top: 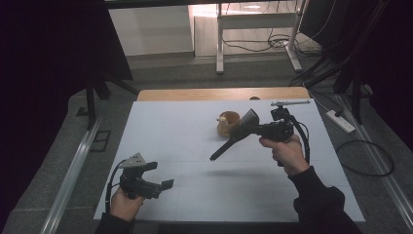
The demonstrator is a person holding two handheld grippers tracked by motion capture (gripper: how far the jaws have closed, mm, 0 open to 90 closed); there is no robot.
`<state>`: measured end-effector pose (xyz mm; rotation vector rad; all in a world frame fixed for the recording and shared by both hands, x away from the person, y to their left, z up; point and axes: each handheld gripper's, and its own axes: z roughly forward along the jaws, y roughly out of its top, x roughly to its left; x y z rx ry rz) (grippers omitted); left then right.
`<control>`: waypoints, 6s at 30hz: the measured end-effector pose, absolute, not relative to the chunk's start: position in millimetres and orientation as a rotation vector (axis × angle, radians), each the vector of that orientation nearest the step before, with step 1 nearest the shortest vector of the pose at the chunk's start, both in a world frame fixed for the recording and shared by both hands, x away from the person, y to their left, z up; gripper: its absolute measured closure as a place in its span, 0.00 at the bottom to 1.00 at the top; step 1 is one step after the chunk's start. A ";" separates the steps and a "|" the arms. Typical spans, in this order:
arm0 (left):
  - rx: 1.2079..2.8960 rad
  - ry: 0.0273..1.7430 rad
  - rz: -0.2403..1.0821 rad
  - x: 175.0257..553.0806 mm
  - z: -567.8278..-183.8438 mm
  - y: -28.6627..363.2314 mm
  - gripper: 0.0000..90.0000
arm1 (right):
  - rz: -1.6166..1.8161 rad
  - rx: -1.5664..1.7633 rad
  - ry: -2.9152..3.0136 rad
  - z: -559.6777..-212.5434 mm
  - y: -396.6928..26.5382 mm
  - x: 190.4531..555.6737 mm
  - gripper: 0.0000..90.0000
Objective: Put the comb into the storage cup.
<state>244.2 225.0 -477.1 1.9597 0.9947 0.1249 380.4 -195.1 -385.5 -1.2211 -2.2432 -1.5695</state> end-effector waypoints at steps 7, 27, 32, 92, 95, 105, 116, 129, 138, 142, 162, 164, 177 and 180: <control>1.956 1.016 0.158 239.3 -476.7 230.4 0.00 | -1.593 -1.251 -2.229 -383.0 -201.7 385.4 0.94; 1.966 1.085 0.201 231.1 -479.3 245.9 0.00 | -1.626 -1.350 -2.205 -375.4 -216.2 404.7 0.94; 1.966 1.097 0.219 228.8 -478.8 250.0 0.00 | -1.629 -1.378 -2.202 -372.6 -221.1 409.0 0.94; 2.011 1.090 0.186 232.9 -480.9 248.4 0.00 | -1.692 -1.592 -2.211 -339.7 -236.5 460.3 0.94; 2.011 1.088 0.185 232.9 -480.9 248.4 0.00 | -1.691 -1.596 -2.217 -340.1 -234.6 462.8 0.94; 2.007 1.086 0.180 233.0 -481.0 248.9 0.00 | -1.670 -1.631 -2.229 -346.5 -230.0 471.9 0.94; 2.006 1.088 0.174 233.4 -481.2 249.0 0.00 | -1.649 -1.655 -2.230 -356.0 -224.4 480.4 0.94; 2.004 1.085 0.165 233.6 -481.4 249.5 0.00 | -1.617 -1.653 -2.253 -368.3 -211.6 486.5 0.94; 2.008 1.086 0.166 233.7 -481.3 249.2 0.00 | -1.598 -1.653 -2.251 -378.1 -207.3 490.5 0.94; 2.008 1.086 0.166 233.8 -481.4 249.2 0.00 | -1.585 -1.651 -2.248 -383.4 -204.2 491.7 0.94; 2.010 1.087 0.163 234.0 -481.5 249.1 0.00 | -1.552 -1.644 -2.196 -406.7 -194.7 497.7 0.94; 2.010 1.086 0.164 234.0 -481.6 249.0 0.00 | -1.550 -1.643 -2.200 -408.2 -193.0 497.9 0.94; 2.015 1.083 0.161 234.3 -481.6 248.6 0.00 | -1.548 -1.646 -2.167 -418.6 -193.5 499.3 0.94; 2.016 1.084 0.161 234.3 -481.6 248.4 0.00 | -1.549 -1.647 -2.146 -420.7 -196.5 499.8 0.94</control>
